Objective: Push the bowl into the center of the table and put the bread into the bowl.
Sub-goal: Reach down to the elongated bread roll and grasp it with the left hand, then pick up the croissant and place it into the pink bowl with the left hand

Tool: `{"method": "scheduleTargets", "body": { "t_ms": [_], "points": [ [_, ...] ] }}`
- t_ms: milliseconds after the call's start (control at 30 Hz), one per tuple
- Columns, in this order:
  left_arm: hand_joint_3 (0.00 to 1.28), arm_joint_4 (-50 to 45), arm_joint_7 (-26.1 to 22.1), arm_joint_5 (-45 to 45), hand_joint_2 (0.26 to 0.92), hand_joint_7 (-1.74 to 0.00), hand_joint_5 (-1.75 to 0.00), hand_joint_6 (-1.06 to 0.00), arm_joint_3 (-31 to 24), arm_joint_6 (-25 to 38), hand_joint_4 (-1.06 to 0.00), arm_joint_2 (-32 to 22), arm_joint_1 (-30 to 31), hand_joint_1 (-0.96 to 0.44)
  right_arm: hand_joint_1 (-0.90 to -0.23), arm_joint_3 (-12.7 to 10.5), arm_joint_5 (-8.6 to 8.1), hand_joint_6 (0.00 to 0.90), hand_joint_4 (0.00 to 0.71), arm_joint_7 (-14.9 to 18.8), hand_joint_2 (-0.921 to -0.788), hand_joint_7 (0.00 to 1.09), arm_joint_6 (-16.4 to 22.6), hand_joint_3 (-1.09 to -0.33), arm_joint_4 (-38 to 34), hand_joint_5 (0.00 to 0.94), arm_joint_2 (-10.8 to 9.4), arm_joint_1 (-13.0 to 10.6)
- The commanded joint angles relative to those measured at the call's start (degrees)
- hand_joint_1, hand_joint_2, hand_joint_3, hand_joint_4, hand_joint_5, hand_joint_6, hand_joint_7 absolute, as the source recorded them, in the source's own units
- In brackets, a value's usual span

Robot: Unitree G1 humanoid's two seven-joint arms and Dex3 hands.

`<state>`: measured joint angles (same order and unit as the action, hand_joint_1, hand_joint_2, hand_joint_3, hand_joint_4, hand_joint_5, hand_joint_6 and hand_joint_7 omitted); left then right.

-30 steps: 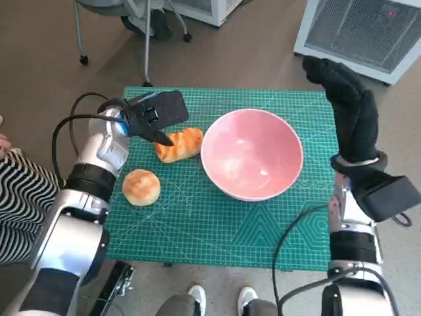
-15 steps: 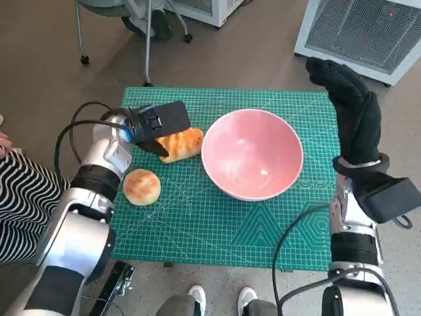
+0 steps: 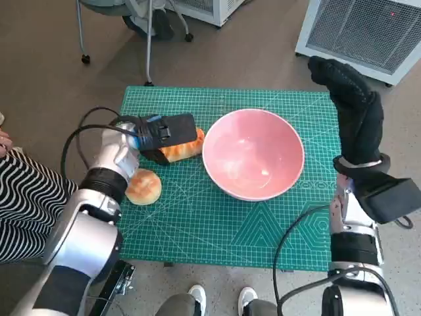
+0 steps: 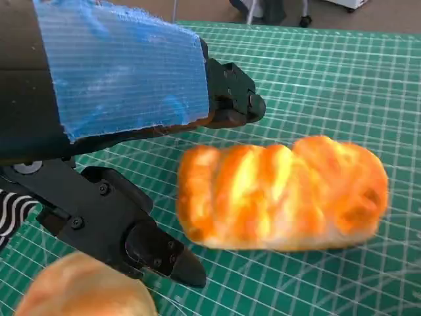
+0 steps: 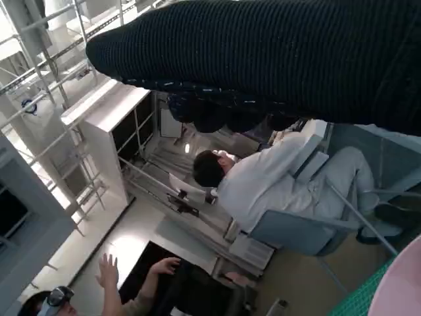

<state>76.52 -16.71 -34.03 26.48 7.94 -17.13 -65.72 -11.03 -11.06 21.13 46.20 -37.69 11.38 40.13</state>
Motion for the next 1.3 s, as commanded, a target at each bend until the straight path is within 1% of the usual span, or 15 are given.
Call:
{"method": "scheduleTargets", "body": {
  "t_ms": [33,67,100,133,167,233,333,367,400,433,500,567,800,1033,1300],
  "points": [
    [0.01,0.5,4.2,-0.4,0.743,-0.05,-0.10,-0.38,0.0,-0.7,-0.36,0.8,1.1,-0.25,-0.738,0.1,-0.61,0.034,0.157,0.3,-0.921,0.45,-0.7,-0.727,-0.6,0.001,0.2,-1.1],
    [0.01,0.5,5.6,-0.4,0.751,-0.05,-0.13,-0.42,-0.1,-1.4,-0.42,0.8,1.6,-0.22,-0.738,0.1,-0.68,0.033,0.157,0.3,-0.921,0.45,-0.7,-0.727,-0.6,0.001,0.2,-1.1],
    [0.01,0.5,6.6,-0.4,0.764,-0.04,-0.46,-0.48,-0.1,-1.9,-0.45,0.8,1.9,-0.18,-0.738,0.1,-0.72,0.033,0.157,0.3,-0.921,0.45,-0.7,-0.727,-0.6,0.001,0.2,-1.1],
    [0.01,0.5,7.2,-0.4,0.769,-0.04,-0.60,-0.50,-0.1,-2.1,-0.45,0.8,2.0,-0.16,-0.738,0.1,-0.73,0.033,0.157,0.3,-0.921,0.45,-0.7,-0.727,-0.6,0.001,0.2,-1.1],
    [0.00,0.5,8.3,-0.4,0.776,-0.03,-0.81,-0.54,-0.1,-2.7,-0.44,0.8,2.4,-0.14,-0.738,0.1,-0.75,0.033,0.157,0.3,-0.921,0.45,-0.8,-0.727,-0.5,0.001,0.2,-1.1],
    [0.03,0.6,10.4,-0.7,0.847,-0.06,-1.01,-0.63,0.2,-3.8,-0.57,0.9,3.1,0.11,-0.738,0.1,-0.78,0.032,0.158,0.4,-0.921,0.46,-0.7,-0.727,-0.4,0.002,0.2,-1.2],
    [0.06,0.8,12.8,-1.4,0.897,-0.12,-1.16,-0.75,0.9,-4.8,-0.64,0.9,3.8,0.28,-0.738,0.1,-0.77,0.031,0.161,0.3,-0.921,0.46,-0.7,-0.726,-0.4,0.003,0.2,-1.3],
    [0.06,0.8,13.4,-1.5,0.901,-0.32,-1.17,-0.72,1.0,-5.0,-0.65,1.0,3.9,0.23,-0.738,0.1,-0.76,0.031,0.162,0.3,-0.921,0.46,-0.7,-0.726,-0.4,0.003,0.2,-1.3],
    [0.08,0.9,14.3,-1.6,0.908,-0.63,-1.20,-0.66,1.0,-5.4,-0.66,1.0,4.2,0.14,-0.739,0.1,-0.77,0.031,0.163,0.3,-0.921,0.46,-0.7,-0.725,-0.3,0.004,0.2,-1.4],
    [0.08,0.9,14.9,-1.6,0.913,-0.82,-1.20,-0.63,1.0,-5.6,-0.67,1.0,4.4,0.09,-0.739,0.1,-0.78,0.031,0.163,0.3,-0.921,0.46,-0.7,-0.724,-0.3,0.004,0.2,-1.4],
    [0.08,1.0,16.0,-1.8,0.917,-0.98,-1.20,-0.61,0.9,-6.0,-0.69,1.0,4.8,0.05,-0.739,0.1,-0.81,0.031,0.163,0.3,-0.921,0.46,-0.7,-0.722,-0.2,0.004,0.2,-1.5],
    [0.07,1.1,17.2,-2.0,0.919,-1.07,-1.19,-0.62,1.0,-6.3,-0.70,1.0,5.1,0.02,-0.739,0.1,-0.82,0.031,0.163,0.3,-0.921,0.46,-0.8,-0.721,-0.2,0.003,0.2,-1.5],
    [0.04,1.3,20.2,-1.8,0.920,-1.08,-1.19,-0.70,0.5,-7.2,-0.68,1.0,6.1,0.00,-0.739,0.0,-1.03,0.032,0.162,0.4,-0.921,0.47,-1.1,-0.718,0.1,0.003,0.2,-1.7],
    [0.03,1.6,21.5,-1.8,0.916,-0.93,-1.28,-0.75,0.3,-7.4,-0.68,0.7,6.5,0.00,-0.740,-0.1,-1.14,0.029,0.162,0.4,-0.921,0.47,-1.3,-0.716,0.5,0.002,0.3,-1.8],
    [0.03,1.6,21.8,-1.7,0.917,-0.84,-1.33,-0.78,0.1,-7.1,-0.68,0.5,6.5,0.00,-0.738,-0.1,-1.03,0.027,0.162,0.1,-0.921,0.47,-1.6,-0.716,0.8,0.002,0.3,-1.9]
  ]
}}
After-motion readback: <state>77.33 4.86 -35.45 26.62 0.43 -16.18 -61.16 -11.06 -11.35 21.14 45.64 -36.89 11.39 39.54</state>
